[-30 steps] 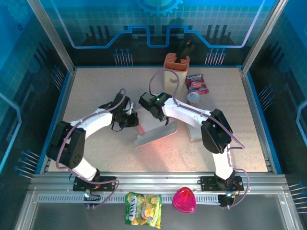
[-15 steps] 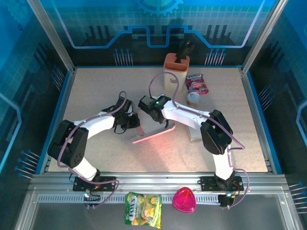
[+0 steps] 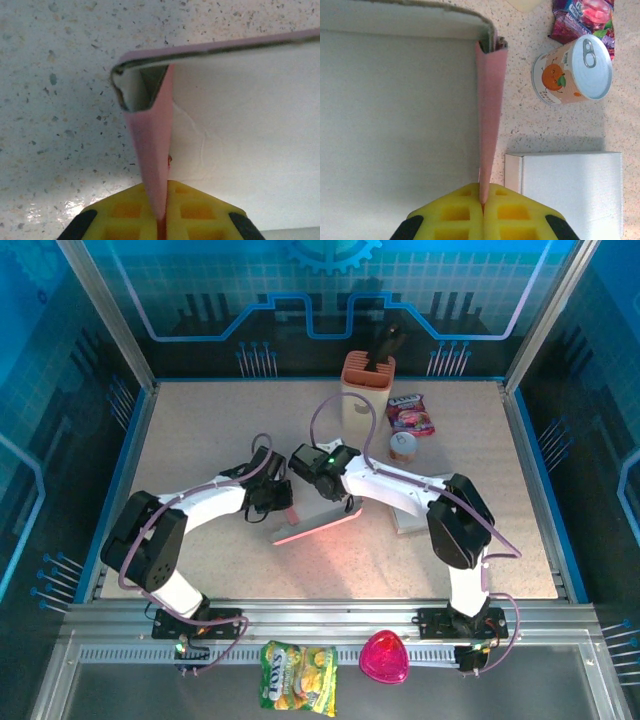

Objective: Fold the paper box

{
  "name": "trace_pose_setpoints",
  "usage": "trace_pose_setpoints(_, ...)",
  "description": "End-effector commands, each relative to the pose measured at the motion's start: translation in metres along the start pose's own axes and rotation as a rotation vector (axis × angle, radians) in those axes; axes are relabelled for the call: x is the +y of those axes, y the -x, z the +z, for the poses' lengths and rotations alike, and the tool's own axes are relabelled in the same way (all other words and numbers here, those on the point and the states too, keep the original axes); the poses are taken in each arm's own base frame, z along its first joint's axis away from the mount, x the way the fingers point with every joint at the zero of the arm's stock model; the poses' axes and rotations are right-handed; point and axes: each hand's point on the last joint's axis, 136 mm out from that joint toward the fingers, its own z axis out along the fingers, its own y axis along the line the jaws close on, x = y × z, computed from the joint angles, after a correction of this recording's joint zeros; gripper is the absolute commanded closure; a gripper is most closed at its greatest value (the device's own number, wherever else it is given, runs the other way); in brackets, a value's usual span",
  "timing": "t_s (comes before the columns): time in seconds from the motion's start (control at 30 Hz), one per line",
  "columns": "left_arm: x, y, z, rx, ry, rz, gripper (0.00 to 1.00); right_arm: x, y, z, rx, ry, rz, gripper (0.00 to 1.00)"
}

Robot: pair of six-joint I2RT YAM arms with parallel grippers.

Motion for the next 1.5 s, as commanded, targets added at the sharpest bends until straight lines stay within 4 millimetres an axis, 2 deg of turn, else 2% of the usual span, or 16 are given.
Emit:
trace_pose_setpoints(0.0, 0.017, -0.013, -0.002, 0.016, 0.138, -0.034, 1.00, 0.006, 0.007, -0.018, -0.070, 0.021, 0.034, 1.00)
trace_pose_setpoints(0.2, 0.042, -0.018, -0.019, -0.052, 0.403, -0.096, 1.00, 0.009, 0.007, -0.024, -0.127, 0.027, 0.040, 1.00)
trace_pose_setpoints(0.27, 0.042, -0.019, -0.022, -0.069, 0.430, -0.109, 1.00, 0.010, 0.008, -0.026, -0.146, 0.032, 0.040, 1.00)
trace_pose_setpoints(0.47, 0.034, -0.012, -0.025, -0.095, 0.432, -0.122, 1.00, 0.012, 0.009, -0.028, -0.175, 0.050, 0.046, 1.00)
trace_pose_setpoints(0.63, 0.019, -0.001, -0.032, -0.151, 0.349, -0.098, 1.00, 0.013, 0.008, -0.028, -0.180, 0.053, 0.048, 1.00)
trace_pose_setpoints(0.83, 0.007, 0.001, -0.039, -0.178, 0.225, -0.079, 0.73, 0.012, 0.007, -0.027, -0.179, 0.054, 0.045, 1.00)
trace_pose_setpoints(1.13, 0.011, -0.002, -0.037, -0.143, 0.175, -0.098, 0.67, 0.015, 0.008, -0.026, -0.178, 0.062, 0.043, 1.00)
trace_pose_setpoints(1.33, -0.003, 0.010, -0.053, -0.180, 0.114, -0.105, 0.54, 0.015, 0.005, -0.022, -0.164, 0.062, 0.040, 1.00)
trace_pose_setpoints(1.47, -0.001, 0.011, -0.062, -0.163, 0.092, -0.135, 0.49, 0.011, 0.004, -0.015, -0.143, 0.055, 0.043, 1.00)
